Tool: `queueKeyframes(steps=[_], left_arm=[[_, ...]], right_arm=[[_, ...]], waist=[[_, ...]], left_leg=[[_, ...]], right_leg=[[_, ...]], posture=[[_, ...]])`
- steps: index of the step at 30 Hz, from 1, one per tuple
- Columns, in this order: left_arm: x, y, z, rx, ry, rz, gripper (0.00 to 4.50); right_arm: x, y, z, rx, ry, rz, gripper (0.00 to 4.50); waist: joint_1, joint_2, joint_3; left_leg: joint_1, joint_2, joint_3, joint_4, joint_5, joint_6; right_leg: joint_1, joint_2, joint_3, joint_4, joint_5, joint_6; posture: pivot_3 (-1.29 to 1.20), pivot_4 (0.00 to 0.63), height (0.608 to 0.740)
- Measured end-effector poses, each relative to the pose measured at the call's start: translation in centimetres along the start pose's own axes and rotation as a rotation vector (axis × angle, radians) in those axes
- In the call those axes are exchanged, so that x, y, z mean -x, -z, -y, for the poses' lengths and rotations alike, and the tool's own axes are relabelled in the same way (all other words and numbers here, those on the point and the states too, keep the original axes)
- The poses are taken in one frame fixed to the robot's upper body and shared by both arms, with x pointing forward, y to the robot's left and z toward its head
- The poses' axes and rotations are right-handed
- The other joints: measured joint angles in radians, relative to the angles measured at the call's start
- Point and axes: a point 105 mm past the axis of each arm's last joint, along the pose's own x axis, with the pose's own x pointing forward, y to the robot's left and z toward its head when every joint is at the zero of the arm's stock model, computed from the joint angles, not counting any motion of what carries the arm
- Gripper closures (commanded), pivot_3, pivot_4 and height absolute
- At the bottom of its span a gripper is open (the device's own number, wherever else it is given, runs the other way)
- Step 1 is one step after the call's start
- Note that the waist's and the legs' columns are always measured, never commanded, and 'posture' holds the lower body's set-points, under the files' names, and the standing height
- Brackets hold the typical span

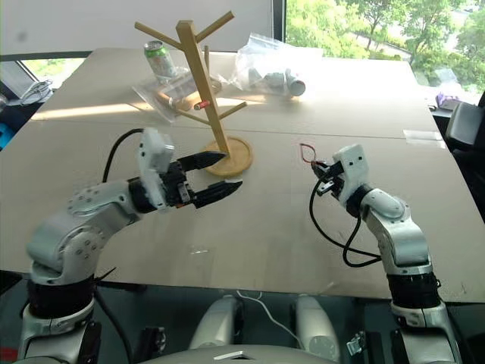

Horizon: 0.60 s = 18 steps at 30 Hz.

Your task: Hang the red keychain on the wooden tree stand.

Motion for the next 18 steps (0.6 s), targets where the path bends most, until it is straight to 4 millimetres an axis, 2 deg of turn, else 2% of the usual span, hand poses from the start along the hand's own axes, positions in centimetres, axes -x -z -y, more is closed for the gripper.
queueKeyframes(steps=[3,6,10,12,18], left_arm=[[2.2,-0.7,-0.1,0.065,-0.073,0.045,0.00],[3.7,-2.4,-0.9,0.081,-0.145,0.108,0.00],[5.0,-3.6,-1.0,0.120,-0.184,0.161,0.00],[6.4,-3.7,-0.9,0.164,-0.220,0.176,0.00],[7.6,-4.1,-0.7,0.168,-0.275,0.186,0.00]], right_arm=[[-0.5,-2.4,-3.3,0.037,-0.129,0.120,4.45],[-1.7,-4.0,-5.3,0.124,-0.214,0.212,4.45],[-3.9,-5.3,-5.7,0.256,-0.238,0.297,4.45],[-5.7,-5.5,-5.7,0.283,-0.231,0.330,4.45],[-7.8,-6.2,-6.3,0.350,-0.244,0.396,4.45]], waist=[[-0.002,-0.001,0.001],[0.002,-0.002,0.001],[0.001,-0.004,0.002],[-0.006,-0.005,0.002],[0.008,-0.005,0.003]], left_leg=[[0.000,0.001,-0.001,0.000,0.000,0.000],[0.000,0.000,-0.001,0.001,0.000,0.000],[0.000,0.000,-0.001,0.001,0.000,0.000],[0.001,0.001,0.000,0.000,0.000,0.000],[0.000,0.000,-0.001,0.000,0.000,0.000]], right_leg=[[0.000,0.001,0.000,0.001,0.000,0.000],[0.000,0.000,-0.001,0.000,0.000,0.000],[0.000,0.000,-0.001,0.000,0.000,0.000],[0.000,0.000,0.000,0.001,0.000,-0.001],[0.000,-0.001,-0.001,0.000,0.000,-0.001]], posture=[[0.00,0.150,0.740],[0.00,0.150,0.740],[0.00,0.150,0.740],[0.00,0.150,0.740],[0.00,0.150,0.740]])
